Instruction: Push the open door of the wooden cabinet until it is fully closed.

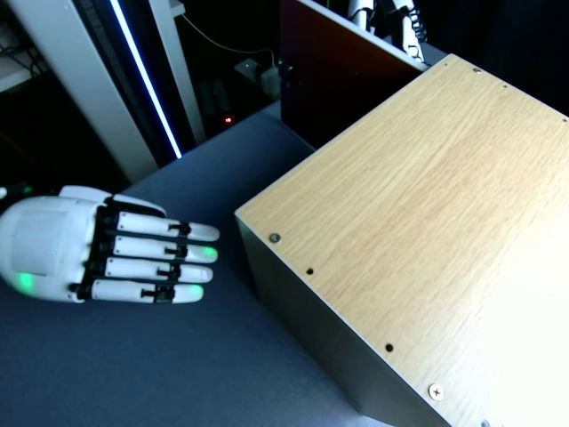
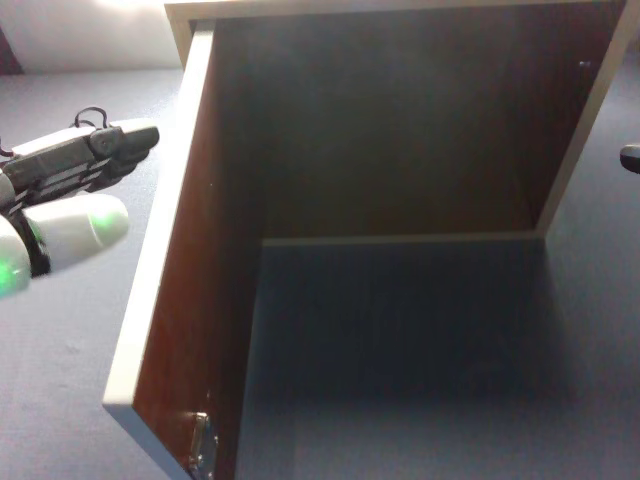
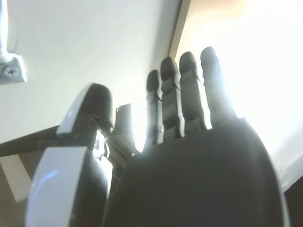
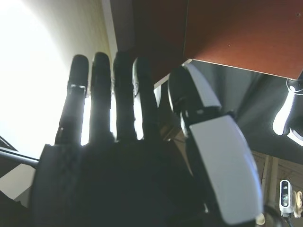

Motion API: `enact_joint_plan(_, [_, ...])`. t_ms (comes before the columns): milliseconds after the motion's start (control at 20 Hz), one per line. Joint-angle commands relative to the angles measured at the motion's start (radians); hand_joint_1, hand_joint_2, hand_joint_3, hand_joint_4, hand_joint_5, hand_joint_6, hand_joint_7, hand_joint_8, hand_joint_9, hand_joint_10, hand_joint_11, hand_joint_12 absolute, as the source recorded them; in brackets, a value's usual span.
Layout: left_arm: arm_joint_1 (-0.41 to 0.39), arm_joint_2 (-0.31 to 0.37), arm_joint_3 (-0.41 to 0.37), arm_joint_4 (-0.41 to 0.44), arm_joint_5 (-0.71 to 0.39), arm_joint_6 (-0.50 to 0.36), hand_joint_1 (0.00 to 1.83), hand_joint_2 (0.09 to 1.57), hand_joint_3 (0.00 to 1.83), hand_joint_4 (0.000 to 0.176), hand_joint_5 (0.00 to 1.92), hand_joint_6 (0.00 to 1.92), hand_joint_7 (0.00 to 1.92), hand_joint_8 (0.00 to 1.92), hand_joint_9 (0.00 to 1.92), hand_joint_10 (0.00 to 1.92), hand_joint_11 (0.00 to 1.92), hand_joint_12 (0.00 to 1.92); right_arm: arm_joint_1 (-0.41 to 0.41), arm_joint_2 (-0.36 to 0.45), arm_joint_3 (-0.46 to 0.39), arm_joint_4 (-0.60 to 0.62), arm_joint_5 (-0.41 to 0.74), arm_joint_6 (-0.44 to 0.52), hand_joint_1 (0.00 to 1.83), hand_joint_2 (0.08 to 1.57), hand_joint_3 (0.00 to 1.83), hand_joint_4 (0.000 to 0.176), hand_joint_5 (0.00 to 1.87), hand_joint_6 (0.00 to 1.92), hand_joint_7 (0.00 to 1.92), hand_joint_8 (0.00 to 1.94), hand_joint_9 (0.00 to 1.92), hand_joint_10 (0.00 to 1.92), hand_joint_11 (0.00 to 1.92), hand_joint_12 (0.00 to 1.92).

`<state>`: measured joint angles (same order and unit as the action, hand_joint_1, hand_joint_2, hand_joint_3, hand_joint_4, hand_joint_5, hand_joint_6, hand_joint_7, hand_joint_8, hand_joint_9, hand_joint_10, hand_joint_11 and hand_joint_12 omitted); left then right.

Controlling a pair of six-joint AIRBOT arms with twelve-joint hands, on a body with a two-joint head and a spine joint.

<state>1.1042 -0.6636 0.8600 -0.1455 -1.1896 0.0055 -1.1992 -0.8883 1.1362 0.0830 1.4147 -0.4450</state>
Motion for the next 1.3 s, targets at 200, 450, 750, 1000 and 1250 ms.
enact_joint_plan(200, [-0.010,0.001,0.005,0.015,-0.119,-0.006,0.15,1.43,0.00,0.000,0.16,0.00,0.18,0.00,0.16,0.00,0.15,0.05,0.010,0.003,0.005,0.027,0.121,0.009,0.50,1.37,0.00,0.000,0.40,0.00,0.43,0.00,0.39,0.00,0.26,0.26])
enact_joint_plan(450, [-0.011,0.004,0.007,0.066,-0.120,-0.006,0.15,1.45,0.00,0.000,0.16,0.00,0.19,0.00,0.18,0.00,0.16,0.02,0.010,0.003,0.009,0.027,0.121,0.009,0.51,1.38,0.00,0.000,0.39,0.00,0.43,0.00,0.39,0.00,0.26,0.26])
enact_joint_plan(750, [-0.022,0.003,0.014,0.114,-0.084,-0.006,0.05,1.49,0.01,0.000,0.14,0.00,0.17,0.00,0.17,0.00,0.12,0.00,0.010,0.000,0.011,0.027,0.120,0.009,0.53,1.38,0.00,0.000,0.38,0.00,0.42,0.00,0.38,0.00,0.25,0.26])
enact_joint_plan(1000, [-0.069,-0.019,0.029,0.163,-0.034,-0.006,0.00,1.49,0.00,0.000,0.17,0.01,0.22,0.02,0.20,0.02,0.17,0.03,0.010,0.000,0.011,0.027,0.120,0.009,0.52,1.37,0.00,0.000,0.40,0.00,0.44,0.00,0.39,0.00,0.26,0.26])
enact_joint_plan(1250, [-0.128,-0.049,0.047,0.228,0.020,-0.006,0.00,1.50,0.01,0.000,0.14,0.00,0.18,0.01,0.18,0.01,0.15,0.01,0.010,0.000,0.011,0.027,0.120,0.009,0.53,1.38,0.00,0.000,0.40,0.00,0.43,0.00,0.39,0.00,0.27,0.25])
